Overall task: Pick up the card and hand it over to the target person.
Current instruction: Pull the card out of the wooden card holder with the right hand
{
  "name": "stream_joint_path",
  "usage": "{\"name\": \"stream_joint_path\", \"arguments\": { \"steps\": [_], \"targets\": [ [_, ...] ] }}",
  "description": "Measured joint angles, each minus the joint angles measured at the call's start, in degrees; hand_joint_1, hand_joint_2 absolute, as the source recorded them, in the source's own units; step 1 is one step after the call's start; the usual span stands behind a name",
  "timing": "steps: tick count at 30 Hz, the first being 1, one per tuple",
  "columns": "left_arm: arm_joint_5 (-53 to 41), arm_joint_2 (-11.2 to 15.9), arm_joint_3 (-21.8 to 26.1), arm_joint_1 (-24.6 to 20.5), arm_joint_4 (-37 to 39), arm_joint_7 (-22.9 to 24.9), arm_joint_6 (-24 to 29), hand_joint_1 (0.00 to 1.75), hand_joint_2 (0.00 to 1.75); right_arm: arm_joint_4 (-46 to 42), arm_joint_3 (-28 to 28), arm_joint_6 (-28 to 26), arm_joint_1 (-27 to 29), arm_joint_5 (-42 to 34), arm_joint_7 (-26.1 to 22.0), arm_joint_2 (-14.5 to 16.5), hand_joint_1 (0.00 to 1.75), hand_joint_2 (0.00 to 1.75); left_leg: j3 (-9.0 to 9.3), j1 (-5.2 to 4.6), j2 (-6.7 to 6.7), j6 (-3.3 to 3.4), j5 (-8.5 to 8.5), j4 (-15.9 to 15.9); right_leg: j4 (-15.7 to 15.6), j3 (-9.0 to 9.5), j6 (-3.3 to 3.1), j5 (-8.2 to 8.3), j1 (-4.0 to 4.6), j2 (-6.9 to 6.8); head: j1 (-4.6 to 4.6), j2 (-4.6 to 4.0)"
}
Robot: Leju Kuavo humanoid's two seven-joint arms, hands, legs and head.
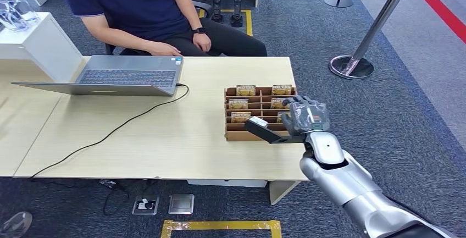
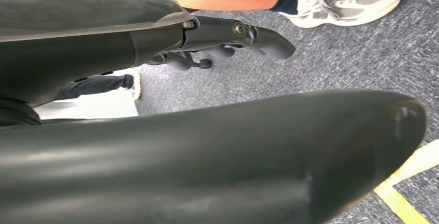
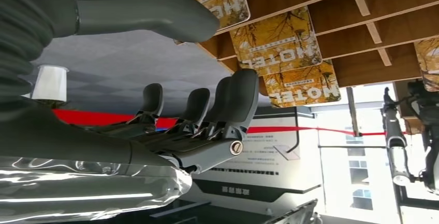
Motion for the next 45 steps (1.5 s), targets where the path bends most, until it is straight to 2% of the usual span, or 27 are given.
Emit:
{"name": "stream_joint_path", "arguments": {
  "steps": [7,11,19,22,27,32,37,43,45],
  "targets": [
    [0.08,-0.18,0.06,-0.55,0.00,-0.07,-0.26,0.00,0.00,1.31,-0.72,0.25,-0.44,1.69,0.75,0.86,1.06,1.75,0.02,0.00,-0.04,0.01,-0.04,0.04,0.04,0.03,0.02,-0.05,0.00,-0.04,0.00,0.00],
    [0.07,-0.16,0.04,-0.70,0.06,-0.07,-0.69,0.00,0.00,1.96,-1.06,0.24,-0.44,2.20,1.15,0.81,0.86,1.75,0.01,0.00,-0.03,0.00,-0.02,0.02,0.01,0.02,0.01,-0.02,0.00,-0.03,0.00,0.00],
    [0.13,-0.09,0.07,-0.98,0.01,-0.14,-1.23,0.00,0.00,3.84,-2.14,0.02,-0.41,2.59,1.55,1.12,0.90,1.75,0.00,0.00,-0.01,0.00,0.02,-0.02,-0.02,0.00,0.00,0.02,0.00,-0.01,0.00,0.00],
    [0.14,-0.06,0.06,-1.02,0.00,-0.30,-1.14,0.00,0.00,4.92,-2.67,-0.42,-0.67,3.16,1.39,1.43,0.78,1.75,0.00,0.00,-0.01,0.00,0.00,0.01,0.01,0.00,0.01,0.00,0.00,-0.01,0.00,0.00],
    [0.23,0.03,0.13,-1.06,0.02,-0.39,-1.18,0.00,0.00,5.23,-2.81,-0.42,-0.86,3.30,1.32,1.56,0.75,1.75,-0.01,0.00,0.01,0.01,-0.02,0.03,0.03,-0.01,0.01,-0.01,0.00,0.01,0.00,0.00],
    [0.34,0.13,0.27,-0.84,0.06,-0.40,-1.18,0.00,0.00,5.38,-2.88,-0.34,-0.85,3.29,1.31,1.42,0.64,1.75,0.01,0.00,0.00,0.01,-0.04,0.03,0.03,0.01,0.02,-0.04,0.00,0.00,0.00,0.00],
    [0.64,0.24,0.50,-0.70,0.05,-0.55,-1.22,0.00,0.00,7.29,-3.04,-0.48,-1.65,3.75,1.03,1.99,0.74,1.75,0.03,0.00,0.01,0.01,-0.05,0.04,0.04,0.02,0.02,-0.04,0.00,0.01,0.00,0.00],
    [0.84,0.16,0.69,-0.73,0.03,-0.48,-1.00,0.00,0.00,8.84,-3.22,-0.98,-2.33,4.15,0.60,2.69,1.10,1.75,0.02,0.00,0.04,0.00,-0.04,0.03,0.04,0.00,0.00,-0.02,0.00,0.05,0.00,0.00],
    [0.80,0.14,0.64,-0.72,0.03,-0.50,-0.95,0.00,0.00,8.93,-3.31,-1.15,-2.26,4.29,0.75,2.77,1.09,1.75,0.02,0.00,0.05,0.00,-0.04,0.02,0.03,-0.01,0.00,-0.02,0.00,0.05,0.00,0.00]
  ]
}}
